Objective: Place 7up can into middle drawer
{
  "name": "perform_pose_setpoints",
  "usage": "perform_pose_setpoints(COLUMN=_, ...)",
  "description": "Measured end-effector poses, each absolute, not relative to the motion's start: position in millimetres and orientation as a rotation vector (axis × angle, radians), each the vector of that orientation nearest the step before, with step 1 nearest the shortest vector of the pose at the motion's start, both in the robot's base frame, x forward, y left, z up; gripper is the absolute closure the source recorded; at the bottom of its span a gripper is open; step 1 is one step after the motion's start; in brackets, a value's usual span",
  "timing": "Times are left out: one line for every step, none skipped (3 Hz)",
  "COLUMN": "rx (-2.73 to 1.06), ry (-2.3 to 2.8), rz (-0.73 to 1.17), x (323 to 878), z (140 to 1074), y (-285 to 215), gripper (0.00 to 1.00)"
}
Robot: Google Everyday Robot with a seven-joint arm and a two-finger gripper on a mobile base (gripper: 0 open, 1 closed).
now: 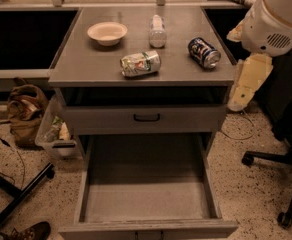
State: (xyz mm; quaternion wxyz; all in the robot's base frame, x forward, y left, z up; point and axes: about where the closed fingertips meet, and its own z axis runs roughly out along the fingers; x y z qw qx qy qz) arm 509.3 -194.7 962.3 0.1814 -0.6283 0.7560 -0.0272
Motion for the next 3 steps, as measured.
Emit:
perform_pose_setpoints(rx=-1.818, ry=2.048, rz=-0.075, x=556, z=963, y=-161, gripper=0.0)
perform_pose_setpoints(rx=-1.818, ry=2.048, rz=-0.075, x=556, z=963, y=-161, gripper=0.0)
perform_pose_setpoints(rx=-1.859, ry=1.987, rz=-0.062, x=574, z=956, y=-138, gripper=0.0)
